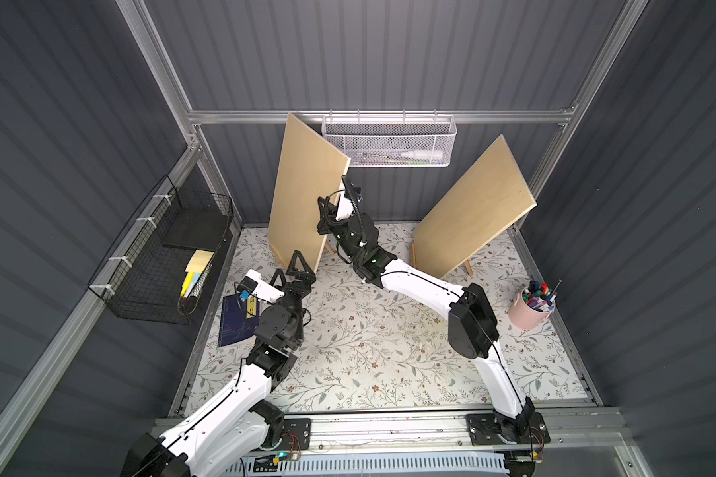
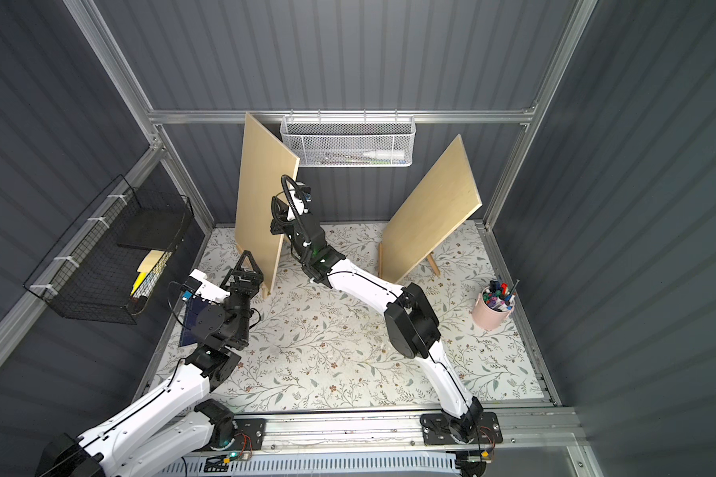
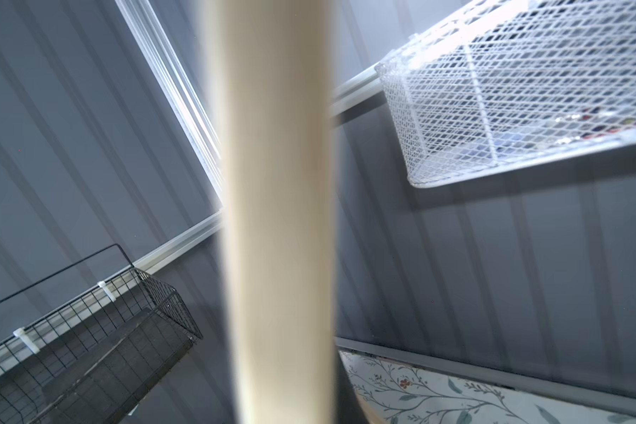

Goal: Disassemble the easel
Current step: Pick up the drawing board from the easel.

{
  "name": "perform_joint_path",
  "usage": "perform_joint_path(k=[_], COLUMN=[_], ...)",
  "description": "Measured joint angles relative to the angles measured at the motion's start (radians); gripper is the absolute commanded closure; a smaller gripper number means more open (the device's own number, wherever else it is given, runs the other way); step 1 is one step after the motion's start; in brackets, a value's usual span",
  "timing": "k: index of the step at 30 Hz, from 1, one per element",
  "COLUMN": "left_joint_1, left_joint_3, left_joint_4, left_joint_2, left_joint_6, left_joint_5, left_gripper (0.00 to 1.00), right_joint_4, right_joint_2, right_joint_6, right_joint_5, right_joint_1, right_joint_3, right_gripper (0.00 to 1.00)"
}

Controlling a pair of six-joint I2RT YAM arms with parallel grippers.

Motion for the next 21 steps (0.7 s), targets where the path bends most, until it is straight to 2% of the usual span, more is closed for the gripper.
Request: perform_joint_path(k=[21], left_joint_1=[0.000], left_joint_3=[-0.005], left_joint_4=[0.009], left_joint_2=[-0.009], left_joint_6=[0.037], left_joint_5=[0.017], left_gripper=[0.00], right_joint_4=[0.021], right_joint_2=[-0.002], right_joint_6=[-0.034], right_joint_5=[0.005], right_joint_1=[0.017], right_joint_3=[0.000], right_gripper=[1.00])
